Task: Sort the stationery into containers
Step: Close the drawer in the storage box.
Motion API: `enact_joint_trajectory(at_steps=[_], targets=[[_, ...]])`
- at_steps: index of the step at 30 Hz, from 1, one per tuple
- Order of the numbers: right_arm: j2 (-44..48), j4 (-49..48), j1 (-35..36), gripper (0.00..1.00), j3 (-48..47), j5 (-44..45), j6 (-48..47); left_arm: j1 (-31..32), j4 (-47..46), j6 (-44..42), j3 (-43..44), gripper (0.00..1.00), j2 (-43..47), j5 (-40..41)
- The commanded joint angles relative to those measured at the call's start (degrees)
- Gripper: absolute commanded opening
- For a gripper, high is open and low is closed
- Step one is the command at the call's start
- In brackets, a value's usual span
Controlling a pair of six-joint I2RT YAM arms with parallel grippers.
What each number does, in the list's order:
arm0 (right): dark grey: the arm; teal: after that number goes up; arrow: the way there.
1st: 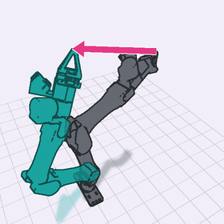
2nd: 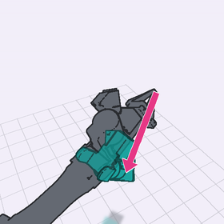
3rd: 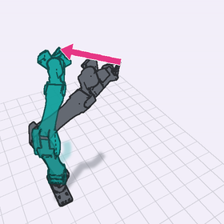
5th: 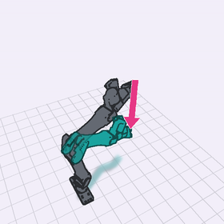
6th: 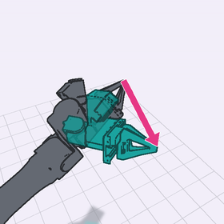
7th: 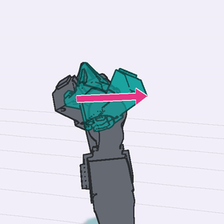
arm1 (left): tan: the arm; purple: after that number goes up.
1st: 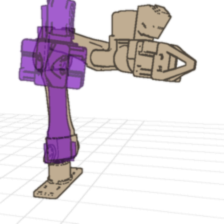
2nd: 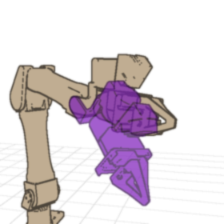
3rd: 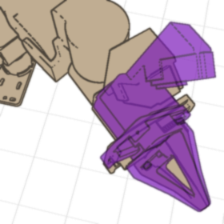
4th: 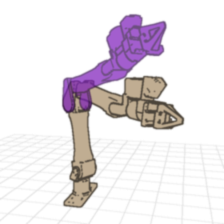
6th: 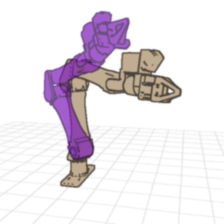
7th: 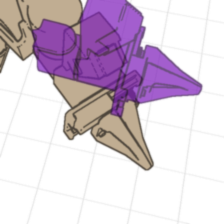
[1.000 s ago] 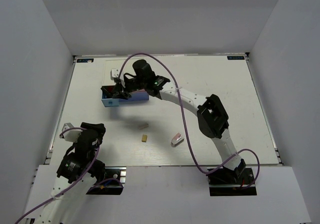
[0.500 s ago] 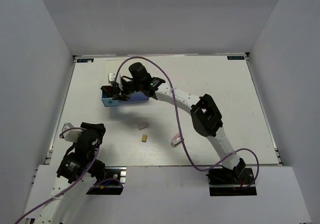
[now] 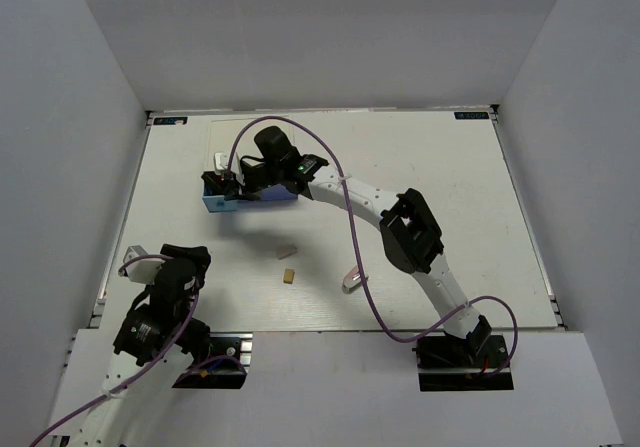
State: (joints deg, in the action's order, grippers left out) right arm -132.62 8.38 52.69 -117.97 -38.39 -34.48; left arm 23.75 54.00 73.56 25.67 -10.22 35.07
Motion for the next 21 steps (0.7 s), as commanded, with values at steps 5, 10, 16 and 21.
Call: enact_joint_trajectory(at_steps=[5, 10, 16, 21], targets=[[1.7, 2.5, 0.8, 0.07, 0.4, -3.2, -2.1, 0.1, 0.2, 1.0, -0.3, 0.76, 0.2, 1.5], [2.7, 2.5, 1.2, 0.04, 1.2, -3.7, -1.8, 0.1, 0.2, 1.5, -0.3, 0.76, 0.2, 1.5], [3.4, 2.4, 1.5, 0.01, 1.7, -4.2, -0.7, 0.1, 0.2, 1.5, -0.3, 0.76, 0.2, 1.0], [4.0, 0.2, 1.5, 0.0, 1.9, -3.3, 2.3, 0.1, 0.2, 1.5, -0.3, 0.76, 0.2, 1.0]])
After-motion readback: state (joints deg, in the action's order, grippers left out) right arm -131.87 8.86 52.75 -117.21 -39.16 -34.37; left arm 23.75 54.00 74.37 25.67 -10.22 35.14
